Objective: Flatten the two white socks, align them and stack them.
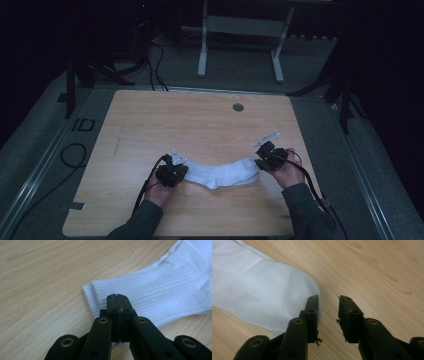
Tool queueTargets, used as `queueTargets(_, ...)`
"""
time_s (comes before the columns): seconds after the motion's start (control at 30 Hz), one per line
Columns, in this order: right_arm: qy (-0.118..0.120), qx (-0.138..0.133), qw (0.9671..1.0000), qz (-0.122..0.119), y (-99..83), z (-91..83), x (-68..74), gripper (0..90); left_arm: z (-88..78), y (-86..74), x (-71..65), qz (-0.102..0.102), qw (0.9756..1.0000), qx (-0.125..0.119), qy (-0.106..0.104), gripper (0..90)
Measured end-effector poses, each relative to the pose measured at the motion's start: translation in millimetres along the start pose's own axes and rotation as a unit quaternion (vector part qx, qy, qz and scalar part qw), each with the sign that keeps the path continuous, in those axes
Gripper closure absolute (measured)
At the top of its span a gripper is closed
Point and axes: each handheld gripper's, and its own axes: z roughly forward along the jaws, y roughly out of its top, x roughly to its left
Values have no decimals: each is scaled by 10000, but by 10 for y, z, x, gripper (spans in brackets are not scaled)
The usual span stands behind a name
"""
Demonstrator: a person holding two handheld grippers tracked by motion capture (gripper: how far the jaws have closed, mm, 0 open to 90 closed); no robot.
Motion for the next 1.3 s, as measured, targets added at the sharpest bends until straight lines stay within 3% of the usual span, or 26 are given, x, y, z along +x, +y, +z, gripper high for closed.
queueTargets(0.23,40,-299,9994,169,21,-82,-56,615,-1,5,4,-29,10000,-3,-30,884)
queueTargets(0.53,97,-386,9989,258,36,-143,-103,580,6,6,1,44,10000,26,-7,889)
queueTargets(0.6,215,-431,9984,290,34,-168,-118,580,8,6,0,44,10000,26,-8,890)
queueTargets(0.7,315,-392,9984,259,33,-173,-118,563,10,6,0,39,10000,21,-9,890)
queueTargets(0.77,545,-150,9984,88,30,-143,-86,544,11,6,-3,36,10000,19,-8,890)
queueTargets(0.87,610,-102,9981,12,26,-119,-61,538,11,6,-4,32,10000,22,-7,890)
queueTargets(1.1,568,-268,9980,101,35,-148,-82,531,11,6,-5,29,10000,19,-7,890)
queueTargets(1.3,388,-443,9977,338,19,-163,-188,513,-3,6,0,-11,10000,-33,-12,889)
